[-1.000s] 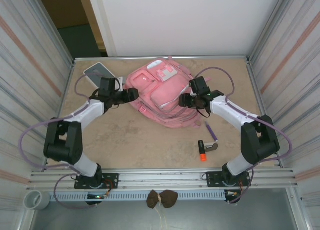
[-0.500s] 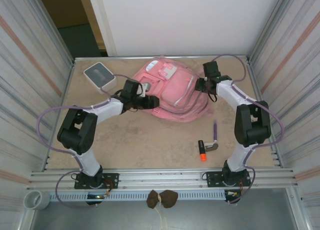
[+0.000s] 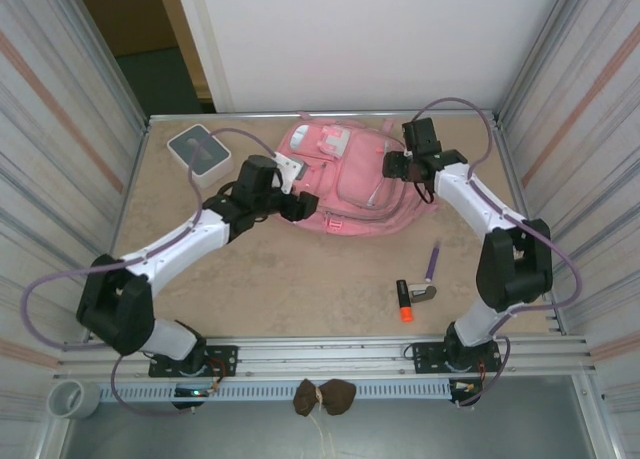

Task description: Pack the student bag

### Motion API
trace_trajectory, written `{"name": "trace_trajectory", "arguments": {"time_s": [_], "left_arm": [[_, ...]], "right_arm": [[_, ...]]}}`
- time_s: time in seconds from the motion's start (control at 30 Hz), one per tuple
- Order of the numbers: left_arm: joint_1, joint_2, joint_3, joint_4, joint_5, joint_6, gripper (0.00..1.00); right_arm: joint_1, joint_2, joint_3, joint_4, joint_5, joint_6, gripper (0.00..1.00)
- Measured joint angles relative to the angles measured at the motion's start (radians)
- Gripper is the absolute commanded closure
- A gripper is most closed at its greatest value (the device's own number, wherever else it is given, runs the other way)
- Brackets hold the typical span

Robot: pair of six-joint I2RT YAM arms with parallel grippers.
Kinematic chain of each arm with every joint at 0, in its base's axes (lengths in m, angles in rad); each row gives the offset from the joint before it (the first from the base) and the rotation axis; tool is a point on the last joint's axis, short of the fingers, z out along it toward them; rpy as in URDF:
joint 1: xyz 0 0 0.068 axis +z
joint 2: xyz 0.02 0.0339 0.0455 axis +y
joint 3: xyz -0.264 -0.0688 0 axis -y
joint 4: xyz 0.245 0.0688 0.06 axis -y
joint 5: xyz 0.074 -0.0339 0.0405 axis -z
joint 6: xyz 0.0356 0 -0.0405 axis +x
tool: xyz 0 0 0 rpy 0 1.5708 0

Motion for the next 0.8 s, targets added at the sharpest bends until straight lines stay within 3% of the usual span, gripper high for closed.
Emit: {"name": "trace_trajectory", "arguments": {"time_s": [0.2, 0.57, 0.8], "left_arm": [[0.027, -0.051, -0.064, 0.089, -0.031, 0.307, 0.31], [0.076, 0.122, -0.040, 0.049, 0.082, 0.853, 0.33], [0.056, 0.200, -0.001, 0.006, 0.069, 1.053, 0.40]], "right_arm": [[0.057, -0.142, -0.071, -0.036, -0.062, -0.007, 0.29], [0.021, -0.203, -0.254, -0.109, -0.198, -0.005, 0.30], [0.042, -0.216, -0.300, -0.104, -0.217, -0.002, 0.31]]}}
